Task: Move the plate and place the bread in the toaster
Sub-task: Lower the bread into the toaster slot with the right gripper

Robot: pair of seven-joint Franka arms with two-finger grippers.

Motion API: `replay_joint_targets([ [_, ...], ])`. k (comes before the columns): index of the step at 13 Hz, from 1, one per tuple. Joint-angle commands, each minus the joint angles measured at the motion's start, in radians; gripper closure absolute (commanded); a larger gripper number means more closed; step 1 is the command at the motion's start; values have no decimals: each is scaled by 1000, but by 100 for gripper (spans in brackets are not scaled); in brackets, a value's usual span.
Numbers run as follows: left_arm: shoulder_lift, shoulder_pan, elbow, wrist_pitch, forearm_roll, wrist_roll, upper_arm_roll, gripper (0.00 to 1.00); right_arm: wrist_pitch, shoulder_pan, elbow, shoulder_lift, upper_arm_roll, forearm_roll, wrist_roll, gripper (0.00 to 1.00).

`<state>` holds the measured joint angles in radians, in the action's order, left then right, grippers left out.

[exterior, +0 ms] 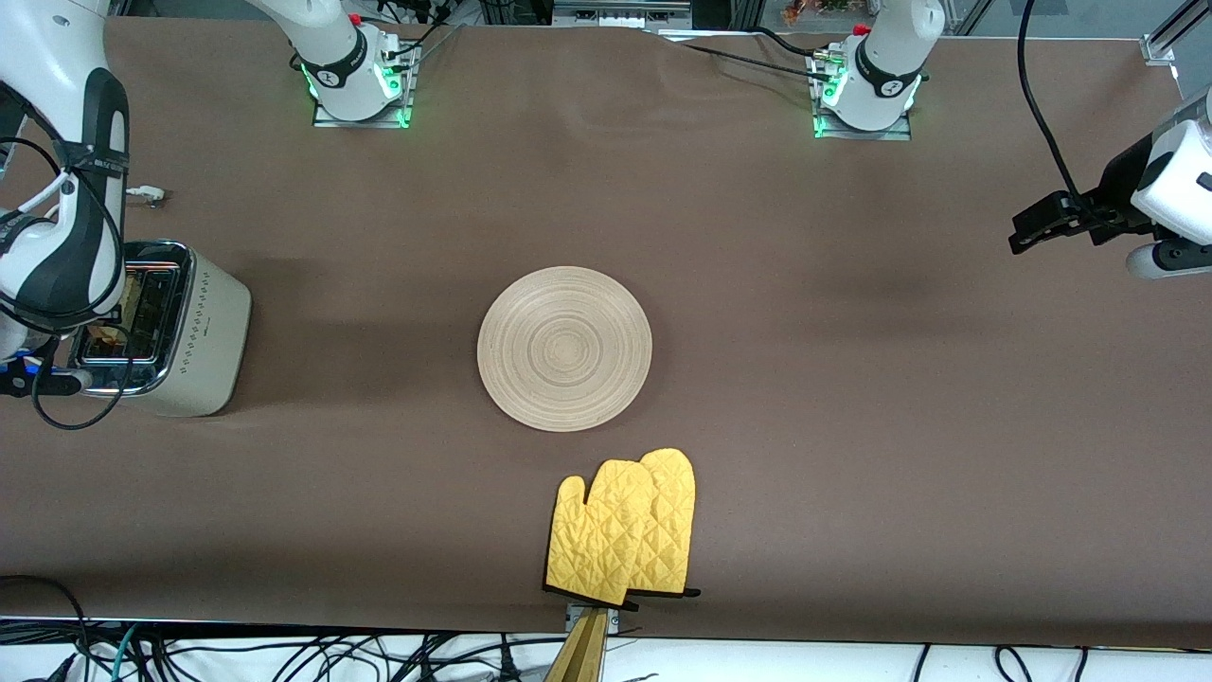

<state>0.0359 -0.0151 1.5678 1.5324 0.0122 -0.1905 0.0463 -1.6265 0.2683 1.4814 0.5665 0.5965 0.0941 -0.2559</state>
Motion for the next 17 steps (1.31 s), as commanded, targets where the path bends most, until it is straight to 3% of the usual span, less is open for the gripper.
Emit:
replay_joint_targets([
  [1,5,-6,-15,-2,12,9,1,0,1,-11,-9,9,-3,-22,-20,82],
  [2,5,-6,-15,-2,12,11,1,0,-4,-12,-9,10,-3,-22,-19,30],
  [3,5,-8,-15,-2,12,11,0,0,-16,-30,-9,10,-3,-27,-20,0],
  [6,9,-6,-15,0,12,9,1,0,-7,-50,-36,-2,-3,-39,-57,0],
  [11,9,-37,-20,0,23,11,0,0,94,-41,-202,-40,-3,-43,-65,0],
  [13,10,-40,-35,0,25,13,-2,0,148,-34,-260,-77,-10,-108,-72,0],
  [17,10,-72,-37,2,37,19,0,0,218,-4,-270,-106,-10,-322,-71,0],
])
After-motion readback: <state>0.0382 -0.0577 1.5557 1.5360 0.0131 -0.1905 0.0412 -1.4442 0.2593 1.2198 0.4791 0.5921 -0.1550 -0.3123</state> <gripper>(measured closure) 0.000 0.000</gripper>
